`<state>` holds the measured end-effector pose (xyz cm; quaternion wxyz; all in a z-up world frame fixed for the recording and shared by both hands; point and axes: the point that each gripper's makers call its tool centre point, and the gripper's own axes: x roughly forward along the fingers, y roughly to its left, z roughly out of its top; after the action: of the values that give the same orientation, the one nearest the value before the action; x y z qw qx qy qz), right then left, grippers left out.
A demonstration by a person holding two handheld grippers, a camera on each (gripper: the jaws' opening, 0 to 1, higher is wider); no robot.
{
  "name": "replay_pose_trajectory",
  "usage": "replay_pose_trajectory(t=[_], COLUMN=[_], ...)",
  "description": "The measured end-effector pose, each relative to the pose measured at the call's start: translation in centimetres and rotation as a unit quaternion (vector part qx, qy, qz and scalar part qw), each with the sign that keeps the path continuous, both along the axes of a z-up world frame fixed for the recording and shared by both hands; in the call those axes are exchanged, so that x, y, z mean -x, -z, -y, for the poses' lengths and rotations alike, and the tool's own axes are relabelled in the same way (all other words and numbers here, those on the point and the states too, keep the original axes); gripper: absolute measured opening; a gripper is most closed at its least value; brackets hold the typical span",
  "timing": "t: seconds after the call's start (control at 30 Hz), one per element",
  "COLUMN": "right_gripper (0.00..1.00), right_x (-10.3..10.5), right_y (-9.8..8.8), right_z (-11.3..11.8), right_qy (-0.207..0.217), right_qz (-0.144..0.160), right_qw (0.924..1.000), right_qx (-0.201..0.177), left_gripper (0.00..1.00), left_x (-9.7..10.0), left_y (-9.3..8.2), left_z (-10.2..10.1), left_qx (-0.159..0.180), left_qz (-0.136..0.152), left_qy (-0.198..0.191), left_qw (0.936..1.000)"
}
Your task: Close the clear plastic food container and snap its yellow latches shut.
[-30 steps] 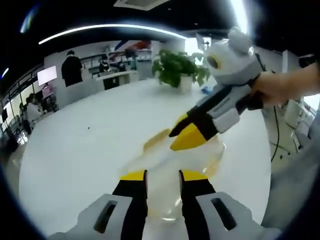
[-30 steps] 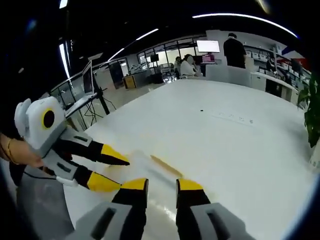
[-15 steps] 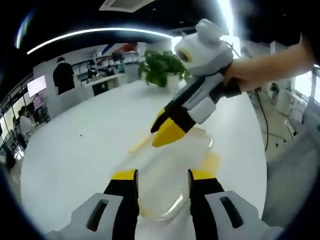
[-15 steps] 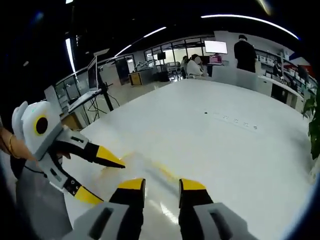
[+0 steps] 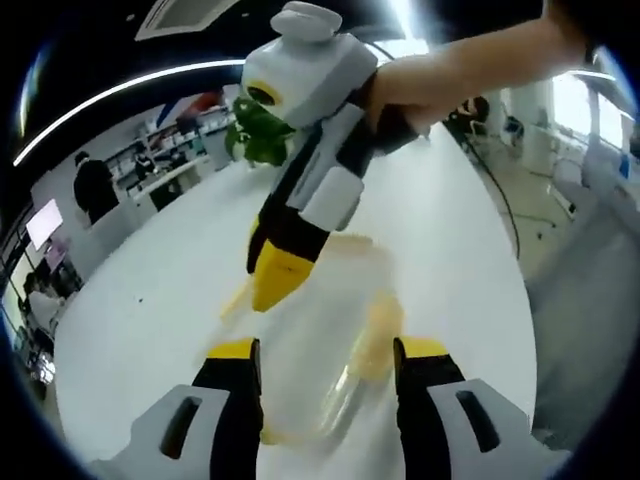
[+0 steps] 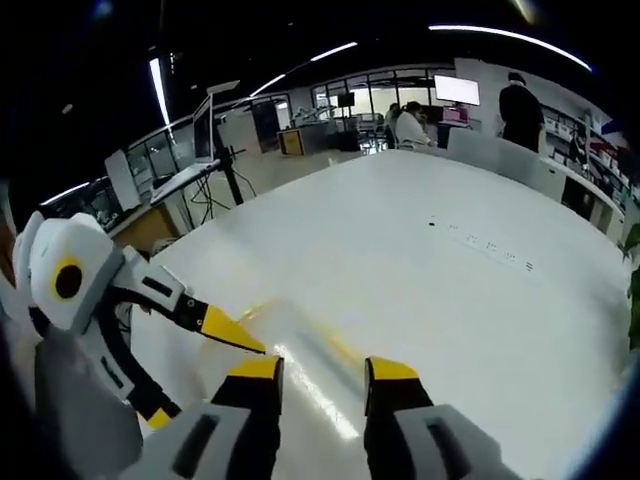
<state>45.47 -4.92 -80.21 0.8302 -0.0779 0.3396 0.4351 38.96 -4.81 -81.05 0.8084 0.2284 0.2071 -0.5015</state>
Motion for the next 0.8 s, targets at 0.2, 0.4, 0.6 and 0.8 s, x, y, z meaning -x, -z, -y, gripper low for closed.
replay_pose_trajectory(t=[0.2,0.4,0.6,0.8], right_gripper=[0.36,0.35,0.33,0.32], right_x=[-0.1,-0.2,0.0,-0.1], right_y=[0.7,0.8,1.1,1.3], right_z=[-0.3,-0.5,-0.4,-0.6], right_qy=[-0.045,-0.072,-0.143,-0.172], right_qz=[0.005,-0.007,-0.019,-0.048], right_qw=[0.9980,0.9956,0.9850,0.9790], right_qx=[0.044,0.059,0.094,0.099], left_gripper=[0.48,0.48,0.47,0.47], left_x=[-0.3,-0.5,-0.4,-0.5], left_y=[0.2,0.3,0.4,0.4], left_z=[0.0,0.0,0.1,0.1], left_qx=[-0.024,-0.031,-0.032,-0.038], left_qz=[0.018,0.027,0.026,0.018], left_qy=[0.013,0.016,0.017,0.014], left_qw=[0.9995,0.9990,0.9990,0.9990])
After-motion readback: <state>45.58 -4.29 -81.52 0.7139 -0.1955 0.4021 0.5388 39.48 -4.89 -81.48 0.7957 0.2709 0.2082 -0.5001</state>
